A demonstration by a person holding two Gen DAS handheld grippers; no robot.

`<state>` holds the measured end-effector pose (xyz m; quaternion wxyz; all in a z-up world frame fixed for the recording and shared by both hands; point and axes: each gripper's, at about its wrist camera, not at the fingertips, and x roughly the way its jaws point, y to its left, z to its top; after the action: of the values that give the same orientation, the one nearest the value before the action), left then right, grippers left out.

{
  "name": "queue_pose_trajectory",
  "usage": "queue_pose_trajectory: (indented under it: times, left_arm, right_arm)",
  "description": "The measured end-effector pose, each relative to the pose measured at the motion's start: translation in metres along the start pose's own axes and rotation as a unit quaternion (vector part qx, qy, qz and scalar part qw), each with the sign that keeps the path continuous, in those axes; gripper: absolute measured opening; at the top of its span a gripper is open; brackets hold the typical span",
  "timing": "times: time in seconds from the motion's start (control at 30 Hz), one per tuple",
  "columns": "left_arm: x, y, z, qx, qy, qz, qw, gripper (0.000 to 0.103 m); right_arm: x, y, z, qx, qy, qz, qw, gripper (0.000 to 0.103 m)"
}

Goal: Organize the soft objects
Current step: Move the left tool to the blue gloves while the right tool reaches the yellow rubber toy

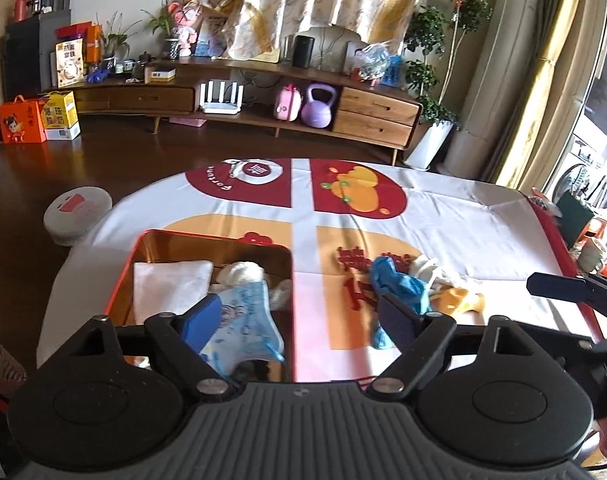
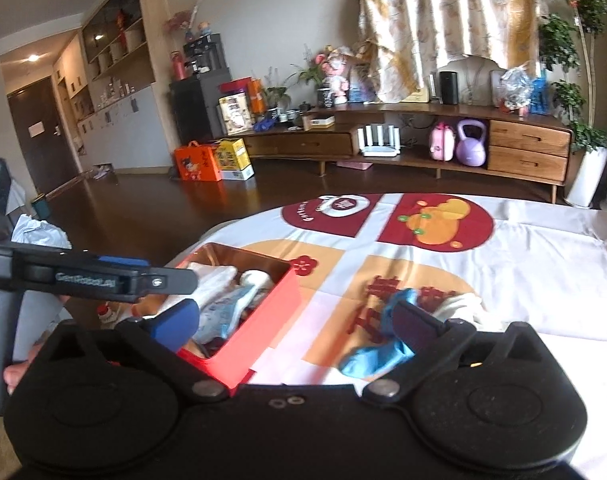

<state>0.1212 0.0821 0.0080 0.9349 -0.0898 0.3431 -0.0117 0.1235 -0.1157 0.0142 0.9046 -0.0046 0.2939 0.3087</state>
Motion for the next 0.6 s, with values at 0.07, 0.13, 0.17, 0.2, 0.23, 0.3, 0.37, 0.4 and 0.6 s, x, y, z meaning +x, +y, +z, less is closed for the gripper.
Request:
queue_pose_trajectory:
  times: [0.07,0.13,0.17,0.2,0.23,0.3,0.37,0.4,0.6]
  left_arm:
    - [-0.003,-0.007,-0.004,0.001,-0.004,-0.009,1.0,0.091]
    - [-0.005,-0.015,-0.007,0.006,-0.009,-0.018,0.9998,0.092]
    - [-0.005,-0.02,-0.008,0.009,-0.012,-0.021,0.9997,0.093]
    - [-0.005,-0.025,-0.009,0.013,-0.014,-0.024,0.9995,0.095]
    - [-0.005,-0.03,-0.011,0.016,-0.015,-0.026,0.9994,0.1]
    - [-0.003,-0.04,-0.014,0.024,-0.019,-0.03,0.9991,0.103]
    - [0.001,-0.05,-0.016,0.031,-0.017,-0.038,0.9986,0.103]
    - [0.004,-0.054,-0.017,0.033,-0.015,-0.043,0.9984,0.103]
    - [0.022,-0.073,-0.022,0.03,-0.013,-0.056,0.9979,0.103]
  right_arm:
    - [-0.005,-0.007,-0.003,0.006,-0.001,-0.006,1.0,0.103]
    - [-0.01,-0.014,-0.006,0.006,-0.003,-0.013,1.0,0.103]
    - [-0.013,-0.017,-0.008,0.005,-0.005,-0.018,1.0,0.103]
    - [-0.015,-0.02,-0.009,0.004,-0.006,-0.022,1.0,0.103]
    - [-0.017,-0.023,-0.01,0.005,-0.007,-0.025,1.0,0.103]
    - [-0.022,-0.029,-0.012,0.005,-0.01,-0.031,0.999,0.103]
    - [-0.025,-0.037,-0.015,0.003,-0.013,-0.038,0.999,0.103]
    - [-0.027,-0.041,-0.016,0.003,-0.013,-0.041,0.999,0.103]
    - [-0.027,-0.069,-0.021,0.011,-0.011,-0.071,0.997,0.103]
